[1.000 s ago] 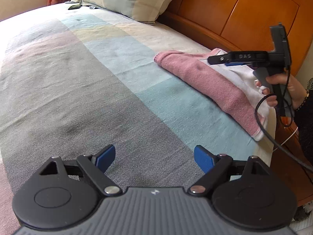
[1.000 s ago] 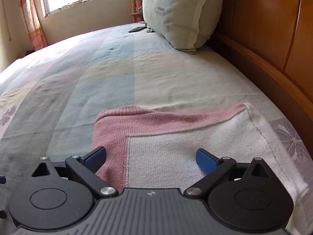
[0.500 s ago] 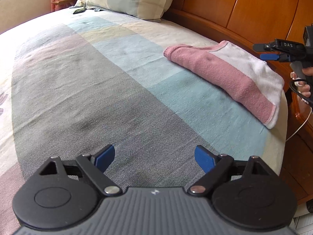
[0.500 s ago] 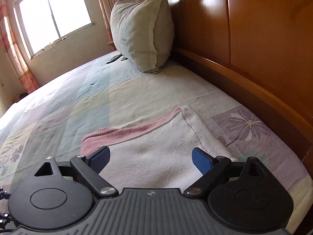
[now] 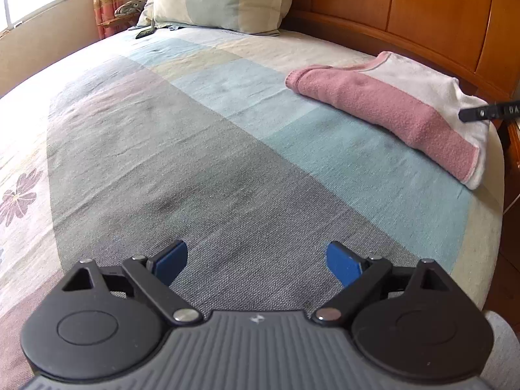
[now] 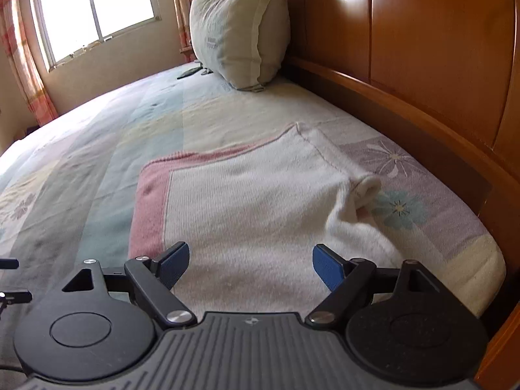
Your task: Fold clothes
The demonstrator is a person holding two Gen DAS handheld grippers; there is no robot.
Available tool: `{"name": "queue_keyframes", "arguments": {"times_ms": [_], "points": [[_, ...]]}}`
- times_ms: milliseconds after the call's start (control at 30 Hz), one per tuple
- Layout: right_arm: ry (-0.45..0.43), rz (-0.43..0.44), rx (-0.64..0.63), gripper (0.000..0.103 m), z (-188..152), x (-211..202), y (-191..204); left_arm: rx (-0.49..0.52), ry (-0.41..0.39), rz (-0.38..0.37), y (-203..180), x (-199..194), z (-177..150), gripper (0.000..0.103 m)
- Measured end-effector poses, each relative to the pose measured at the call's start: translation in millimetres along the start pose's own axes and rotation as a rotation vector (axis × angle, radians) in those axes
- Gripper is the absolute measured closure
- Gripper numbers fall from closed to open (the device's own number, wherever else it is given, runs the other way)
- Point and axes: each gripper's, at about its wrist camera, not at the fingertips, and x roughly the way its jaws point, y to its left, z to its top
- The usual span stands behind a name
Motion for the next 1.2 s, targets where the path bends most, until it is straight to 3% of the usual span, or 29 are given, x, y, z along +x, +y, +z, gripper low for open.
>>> {"name": "queue_keyframes", "arguments": {"times_ms": [67, 133, 300, 600, 700, 833, 967, 1067, 1200], "points": [[0.05, -0.053, -0.042, 0.016, -17.1, 3.7, 9.1, 0.015, -0.008, -0.003, -1.2, -3.5, -1.2, 0.01], [0.023, -0.082, -0.089, 0.016, -23.9, -8.7, 20.3, 0.025, -0.015, 0.0, -2.0, -5.6, -2.0, 0.01], [-0.061, -0.038, -0.132, 0.009, -21.7, -28.2, 45.8, 0.013, -0.016, 0.017, -3.5, -5.5, -2.6, 0.01], [-0.068, -0.098, -0.071, 0.008, -18.1, -15.2, 33.1, 0.023, -0.002, -0.013, -3.9, -5.7, -6.1, 0.01], [-0.143, -0.14, -0.042, 0.008, 1.3, -13.9, 16.1, 0.02, -0.004, -0.017, -5.7, -4.3, -5.4, 0.01], [-0.121, -0.127, 0.008, 0.008, 12.9, 11.3, -7.2, 0.027, -0.001, -0.022, -7.2, -3.6, -6.3, 0.01], [-0.105, -0.239, 0.056, 0.01, 6.6, 18.6, -26.5, 0.03, -0.004, -0.004, -3.8, -5.1, -7.3, 0.01], [-0.161, -0.189, 0.092, 0.009, 5.8, 2.0, -24.0, 0.013, -0.003, 0.006, -0.9, -3.2, -6.8, 0.01], [-0.17, -0.114, -0.016, 0.007, 11.4, 2.8, -0.4, 0.019, -0.006, 0.005, -3.5, -4.1, -6.5, 0.01]]}}
